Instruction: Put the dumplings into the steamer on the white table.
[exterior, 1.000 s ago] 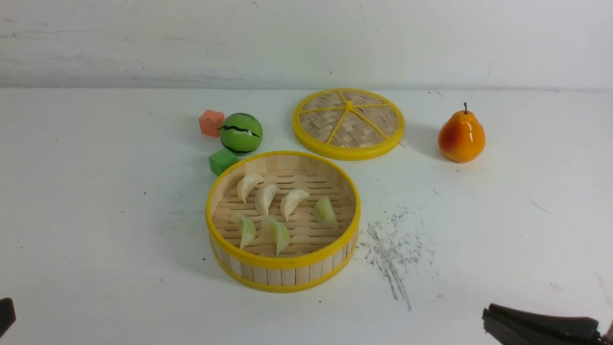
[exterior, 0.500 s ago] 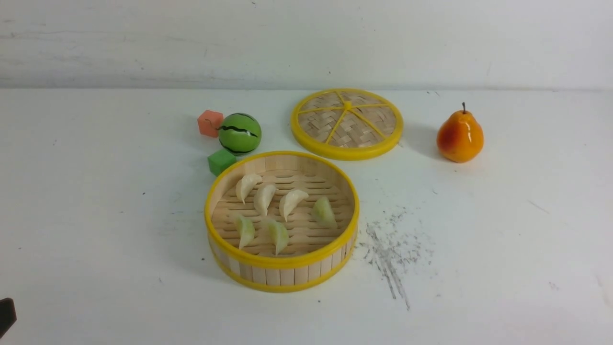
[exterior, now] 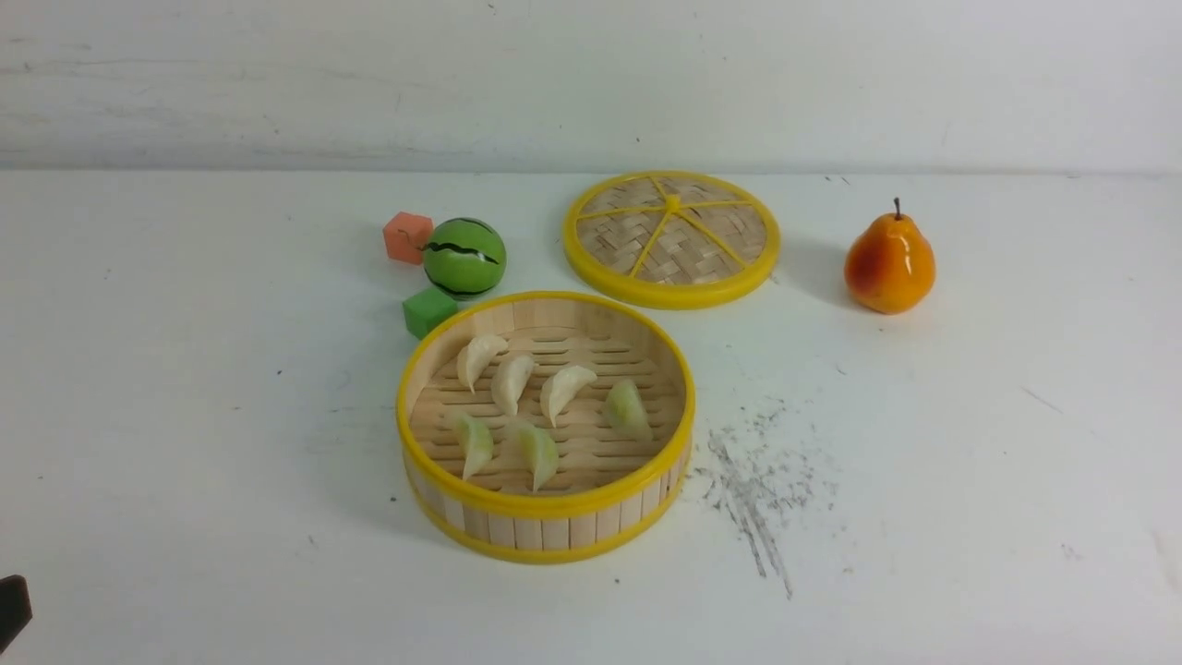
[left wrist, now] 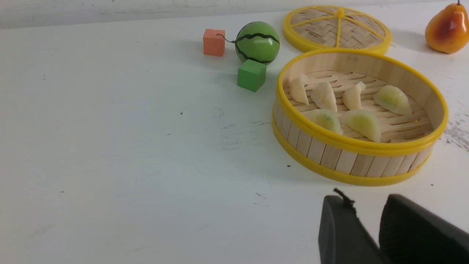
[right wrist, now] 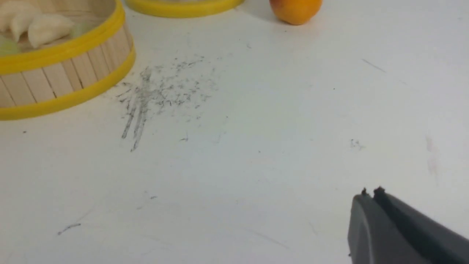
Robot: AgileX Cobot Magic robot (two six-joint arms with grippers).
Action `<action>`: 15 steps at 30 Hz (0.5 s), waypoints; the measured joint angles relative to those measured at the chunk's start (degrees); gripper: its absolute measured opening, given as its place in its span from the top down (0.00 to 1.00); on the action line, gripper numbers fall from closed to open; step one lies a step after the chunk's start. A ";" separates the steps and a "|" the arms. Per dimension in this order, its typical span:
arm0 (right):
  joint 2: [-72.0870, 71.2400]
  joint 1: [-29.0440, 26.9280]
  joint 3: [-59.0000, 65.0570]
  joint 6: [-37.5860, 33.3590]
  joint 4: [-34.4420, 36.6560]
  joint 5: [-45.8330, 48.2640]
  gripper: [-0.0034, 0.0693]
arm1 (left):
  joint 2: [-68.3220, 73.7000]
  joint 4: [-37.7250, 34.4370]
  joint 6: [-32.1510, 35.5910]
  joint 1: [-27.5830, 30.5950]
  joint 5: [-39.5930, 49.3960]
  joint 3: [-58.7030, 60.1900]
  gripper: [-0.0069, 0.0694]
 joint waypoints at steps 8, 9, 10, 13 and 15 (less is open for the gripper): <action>-0.02 0.00 -0.12 -0.32 0.54 0.57 0.96 | 0.00 0.00 0.00 0.00 0.00 0.00 0.68; -0.02 0.00 -0.12 -0.32 0.54 0.57 0.96 | 0.00 0.00 0.00 0.00 0.00 0.00 0.68; -0.02 0.00 -0.12 -0.63 0.57 0.61 0.96 | 0.00 0.00 0.00 0.00 0.00 0.00 0.68; -0.02 0.00 -0.12 -0.69 0.57 0.61 0.96 | 0.00 0.00 0.00 0.00 0.00 0.00 0.68; -0.02 0.00 -0.12 -0.69 0.57 0.61 0.96 | 0.00 0.00 0.00 0.00 0.00 0.00 0.67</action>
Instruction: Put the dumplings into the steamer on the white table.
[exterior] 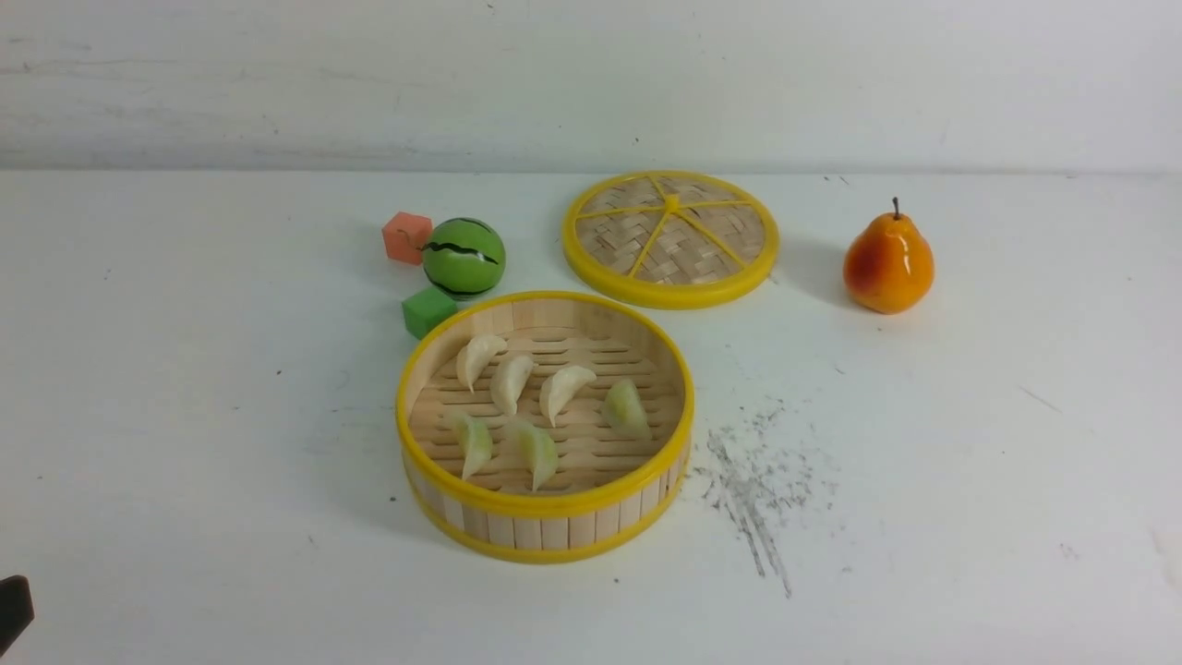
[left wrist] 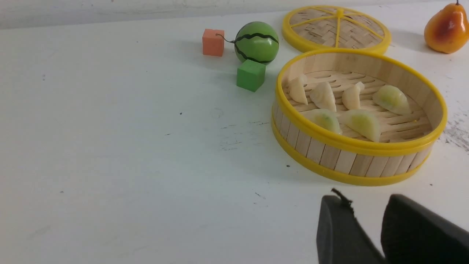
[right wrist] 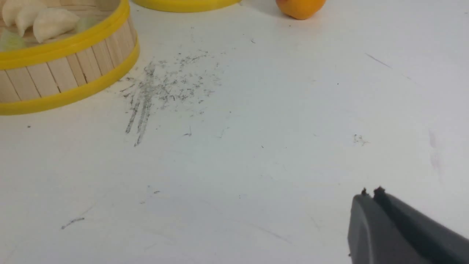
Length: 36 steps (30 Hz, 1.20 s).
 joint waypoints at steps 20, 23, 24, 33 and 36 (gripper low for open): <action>0.00 0.00 0.00 0.00 0.04 0.00 0.95 | -11.42 -1.19 0.33 2.95 0.91 6.75 0.65; -0.05 0.00 -0.04 0.00 0.04 0.00 0.95 | -13.29 -5.45 2.27 9.47 -1.80 8.34 0.66; -0.05 0.00 -0.04 -0.01 0.04 0.00 0.95 | -13.34 -8.24 3.19 12.70 -4.01 8.82 0.68; -0.05 0.00 -0.04 -0.01 0.04 0.00 0.94 | -13.34 -26.71 20.97 29.41 -20.38 15.10 0.93; -0.05 0.00 -0.04 -0.01 0.04 0.00 0.94 | -13.34 -28.08 23.62 30.66 -22.57 19.04 0.93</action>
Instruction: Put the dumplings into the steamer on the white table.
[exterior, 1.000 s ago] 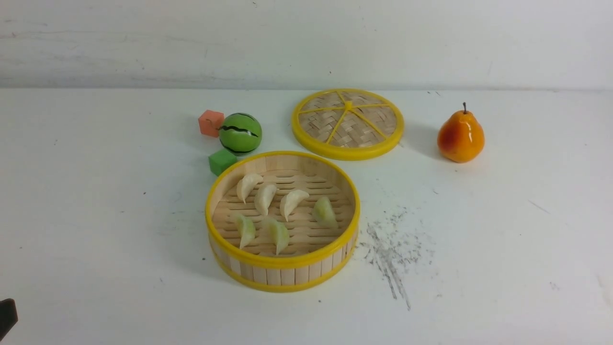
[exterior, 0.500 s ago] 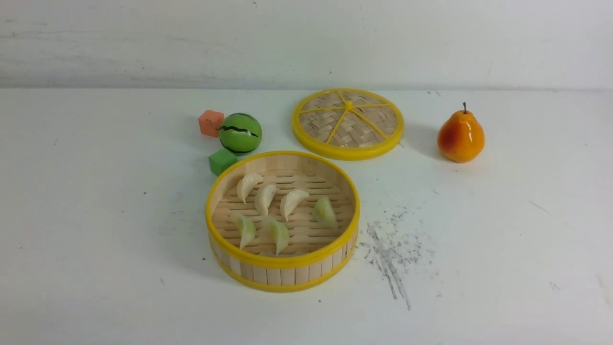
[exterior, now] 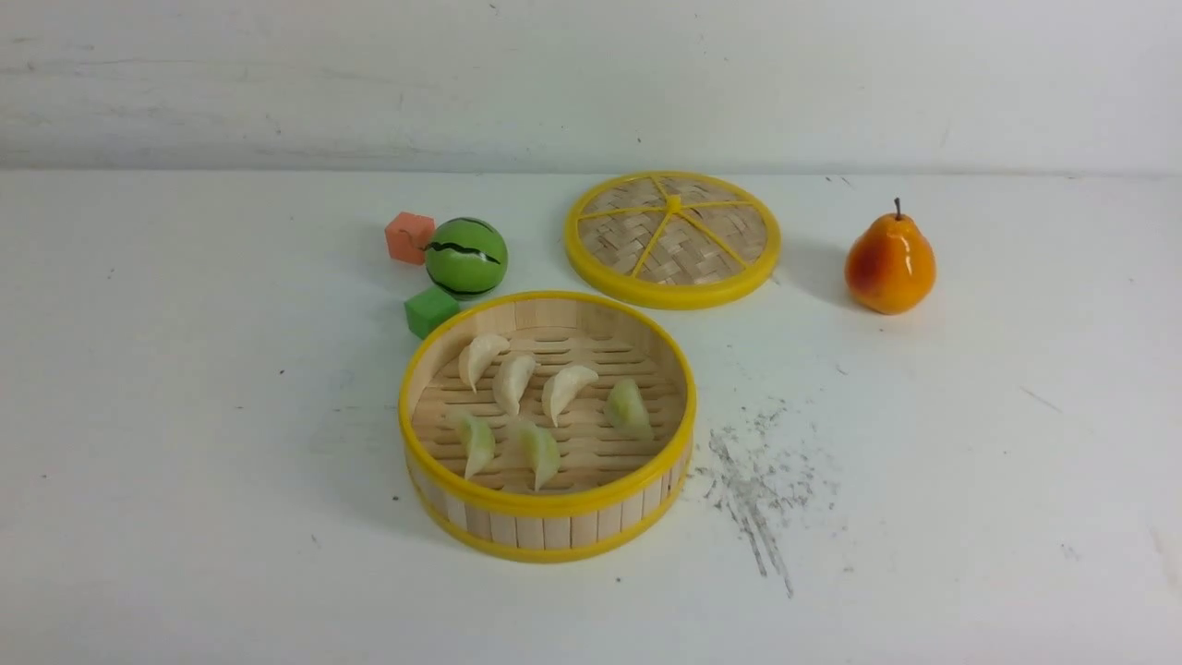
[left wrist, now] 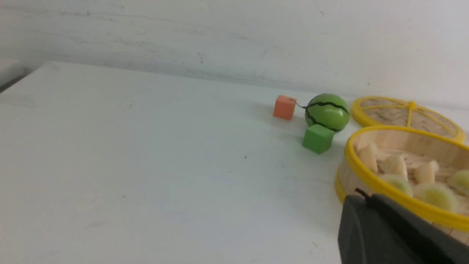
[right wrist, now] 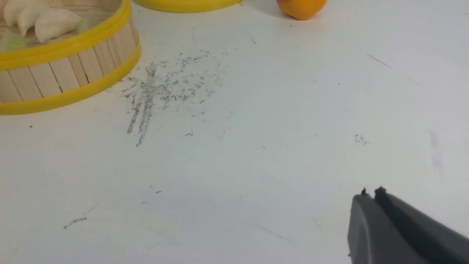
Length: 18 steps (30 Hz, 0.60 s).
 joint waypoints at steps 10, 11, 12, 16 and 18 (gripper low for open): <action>0.00 0.00 0.00 0.00 0.07 0.02 0.92 | 0.00 -3.26 3.04 0.16 13.33 2.77 0.93; 0.00 0.00 0.00 0.00 0.07 0.02 0.91 | 0.00 -3.50 3.34 0.16 13.37 2.71 0.93; 0.00 0.00 0.00 0.00 0.07 0.02 0.91 | 0.00 -3.67 3.48 0.16 13.45 2.72 0.93; 0.00 0.00 0.00 0.00 0.07 0.02 0.91 | 0.00 -3.86 3.78 0.16 13.59 2.72 0.93; 0.00 0.00 0.00 -0.06 0.07 0.02 0.90 | 0.00 -3.88 3.83 0.16 13.59 2.72 0.93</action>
